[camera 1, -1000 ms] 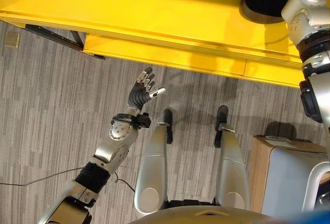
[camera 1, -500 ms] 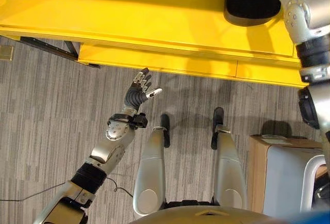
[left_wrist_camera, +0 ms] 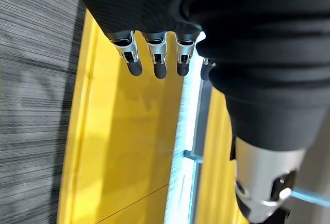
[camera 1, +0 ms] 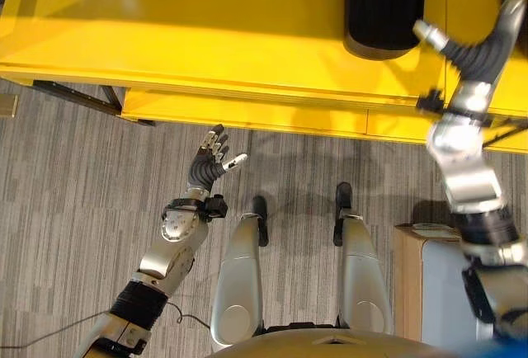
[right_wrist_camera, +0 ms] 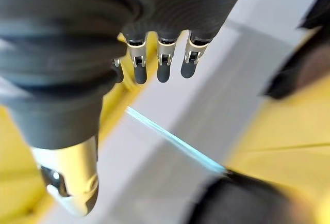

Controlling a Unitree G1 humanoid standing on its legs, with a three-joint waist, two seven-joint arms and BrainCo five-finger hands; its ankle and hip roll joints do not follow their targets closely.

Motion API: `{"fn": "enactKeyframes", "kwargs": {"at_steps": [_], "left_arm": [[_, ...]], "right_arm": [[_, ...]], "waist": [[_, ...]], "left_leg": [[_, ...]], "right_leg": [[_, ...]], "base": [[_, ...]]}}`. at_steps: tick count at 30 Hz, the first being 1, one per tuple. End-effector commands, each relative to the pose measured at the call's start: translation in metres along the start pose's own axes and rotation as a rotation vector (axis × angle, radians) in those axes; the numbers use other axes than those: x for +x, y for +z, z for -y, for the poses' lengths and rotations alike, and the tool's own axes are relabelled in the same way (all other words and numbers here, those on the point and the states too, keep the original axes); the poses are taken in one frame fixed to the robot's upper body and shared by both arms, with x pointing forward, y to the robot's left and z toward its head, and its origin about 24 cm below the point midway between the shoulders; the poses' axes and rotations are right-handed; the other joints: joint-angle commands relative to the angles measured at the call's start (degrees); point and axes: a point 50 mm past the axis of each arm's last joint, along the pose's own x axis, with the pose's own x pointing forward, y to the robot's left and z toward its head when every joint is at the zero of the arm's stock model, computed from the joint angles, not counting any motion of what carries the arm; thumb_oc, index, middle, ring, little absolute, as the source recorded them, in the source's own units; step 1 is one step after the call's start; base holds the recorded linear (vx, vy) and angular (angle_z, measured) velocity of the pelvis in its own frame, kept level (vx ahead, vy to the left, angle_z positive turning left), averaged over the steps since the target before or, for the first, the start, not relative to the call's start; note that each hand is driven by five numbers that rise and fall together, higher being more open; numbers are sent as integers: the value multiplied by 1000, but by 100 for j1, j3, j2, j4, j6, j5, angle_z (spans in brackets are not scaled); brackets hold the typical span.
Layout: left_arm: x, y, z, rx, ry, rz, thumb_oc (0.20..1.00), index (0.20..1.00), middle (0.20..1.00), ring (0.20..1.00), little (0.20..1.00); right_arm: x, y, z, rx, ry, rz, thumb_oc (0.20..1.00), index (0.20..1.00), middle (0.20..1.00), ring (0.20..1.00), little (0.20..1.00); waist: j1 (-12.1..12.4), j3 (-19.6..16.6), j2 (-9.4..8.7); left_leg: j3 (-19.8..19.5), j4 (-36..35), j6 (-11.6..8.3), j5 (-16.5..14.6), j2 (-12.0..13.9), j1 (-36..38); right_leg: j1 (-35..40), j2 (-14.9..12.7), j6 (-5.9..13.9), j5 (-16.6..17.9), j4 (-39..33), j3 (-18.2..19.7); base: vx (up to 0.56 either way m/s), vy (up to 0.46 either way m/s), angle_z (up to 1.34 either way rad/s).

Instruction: Move parts from the plastic box to the shelf.

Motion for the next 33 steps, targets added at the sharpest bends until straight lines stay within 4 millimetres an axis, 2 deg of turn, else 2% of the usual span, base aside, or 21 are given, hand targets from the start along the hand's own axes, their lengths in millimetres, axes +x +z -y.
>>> {"fn": "enactKeyframes", "kwargs": {"at_steps": [1,3,5,7,8,9,10,12,14,16,18,19,21,24,25,26,28,29,30,31,33], "left_arm": [[-6,9,3,26,11,93,1000,1000,1000,1000,1000],[-8,8,2,28,19,96,1000,1000,1000,1000,1000],[-10,6,2,42,28,96,1000,1000,1000,1000,1000],[-9,7,1,49,29,103,1000,1000,1000,1000,1000],[-9,6,1,46,33,106,1000,1000,1000,1000,1000],[-9,6,1,46,33,107,1000,1000,1000,1000,1000],[-8,4,1,47,36,104,1000,1000,1000,1000,1000],[-8,4,1,47,41,105,1000,1000,1000,1000,1000],[-6,1,1,43,41,97,1000,1000,1000,1000,1000],[-6,-1,2,41,40,88,1000,1000,1000,1000,1000],[-6,-1,1,41,43,88,1000,1000,1000,1000,1000],[-5,-2,1,41,44,86,1000,1000,1000,1000,1000],[-5,-3,1,40,45,84,1000,1000,1000,1000,1000],[-4,-3,0,38,47,84,1000,1000,1000,1000,1000],[-4,-4,0,36,47,80,1000,1000,1000,1000,1000],[-4,-4,0,34,49,80,1000,1000,1000,1000,1000],[-4,-5,0,31,49,78,1000,1000,1000,1000,1000],[-4,-5,0,31,49,77,1000,1000,1000,1000,1000],[-4,-5,0,31,50,76,1000,1000,1000,1000,1000],[-3,-5,0,34,50,76,1000,1000,1000,1000,1000],[-3,-6,0,30,52,75,1000,1000,1000,1000,1000]], "right_arm": [[2,17,8,-205,51,245,1000,1000,1000,1000,1000],[-4,14,13,-271,67,265,1000,1000,1000,1000,1000],[-21,-2,12,-434,173,274,1000,1000,1000,1000,1000],[-27,-12,11,-533,212,282,1000,1000,1000,1000,1000],[-31,-17,9,-564,237,279,1000,1000,1000,1000,1000],[-31,-18,9,-565,236,281,1000,1000,1000,1000,1000],[-37,-28,6,-651,287,288,1000,1000,1000,1000,1000],[-39,-30,3,-658,295,285,1000,1000,1000,1000,1000],[-48,-45,-6,-740,389,272,1000,1000,1000,1000,1000],[-54,-53,-11,-794,454,267,1000,1000,1000,1000,1000],[-55,-55,-12,-804,456,265,1000,1000,1000,1000,1000],[-62,-62,-16,-836,517,259,1000,1000,1000,1000,1000],[-68,-70,-20,-855,554,237,1000,1000,1000,1000,1000],[-75,-77,-27,-878,612,219,1000,1000,1000,1000,1000],[-75,-79,-27,-885,619,213,1000,1000,1000,1000,1000],[-75,-79,-29,-880,622,211,1000,1000,1000,1000,1000],[-76,-79,-31,-879,631,213,1000,1000,1000,1000,1000],[-76,-79,-34,-870,634,204,1000,1000,1000,1000,1000],[-77,-80,-34,-870,635,204,1000,1000,1000,1000,1000],[-75,-77,-37,-857,634,209,1000,1000,1000,1000,1000],[-74,-74,-41,-837,630,215,1000,1000,1000,1000,1000]], "waist": [[47,-321,76],[28,-342,71],[-4,-353,50],[-9,-367,52],[-6,-393,51],[-11,-364,47],[-3,-396,44],[-12,-370,39],[5,-405,36],[9,-372,31],[3,-374,30],[22,-399,34],[25,-365,28],[31,-366,24],[38,-397,33],[41,-370,34],[47,-400,39],[52,-366,40],[55,-398,44],[61,-358,44],[66,-344,44]], "left_leg": [[-474,-270,-278,330,258,-236],[-478,-281,-280,330,262,-245],[-473,-292,-293,336,277,-270],[-469,-288,-302,336,286,-290],[-496,-269,-336,177,298,-235],[-465,-274,-305,321,291,-299],[-487,-265,-342,174,306,-255],[-458,-268,-312,319,299,-325],[-478,-239,-353,170,315,-286],[-449,-255,-330,318,306,-358],[-455,-266,-332,321,303,-362],[-482,-257,-365,178,303,-305],[-451,-257,-338,325,295,-379],[-458,-242,-345,312,298,-403],[-486,-237,-378,167,304,-345],[-449,-241,-346,309,289,-408],[-482,-232,-378,164,296,-351],[-456,-233,-346,311,283,-419],[-489,-225,-379,166,290,-359],[-451,-234,-348,313,281,-424],[-452,-227,-344,311,279,-431]], "right_leg": [[272,-103,-27,-591,581,-97],[260,-103,-20,-593,575,-101],[230,-111,-4,-580,564,-89],[214,-120,5,-578,560,-89],[247,-109,37,-709,599,-70],[195,-124,11,-584,574,-85],[227,-116,51,-702,599,-65],[172,-132,27,-573,571,-76],[212,-142,61,-693,603,-68],[161,-168,36,-564,575,-89],[166,-167,35,-562,562,-93],[203,-154,61,-682,592,-70],[153,-175,33,-553,559,-89],[149,-187,28,-557,558,-97],[189,-172,56,-683,586,-79],[130,-192,30,-559,569,-96],[175,-180,59,-682,599,-79],[126,-197,30,-559,573,-98],[174,-181,58,-684,601,-79],[128,-198,31,-555,569,-101],[124,-202,30,-553,571,-102]], "base": [[-8,-15,-3],[0,0,0],[0,0,0],[51,-5,0],[0,0,0],[92,-8,-1],[0,0,0],[0,0,0],[0,0,0],[-85,11,0],[44,-4,0],[90,-10,2],[-41,2,0],[3,-4,0],[0,0,0],[96,-2,0],[0,0,0],[0,0,0],[-83,16,-1],[0,0,0],[0,9,-3]]}}
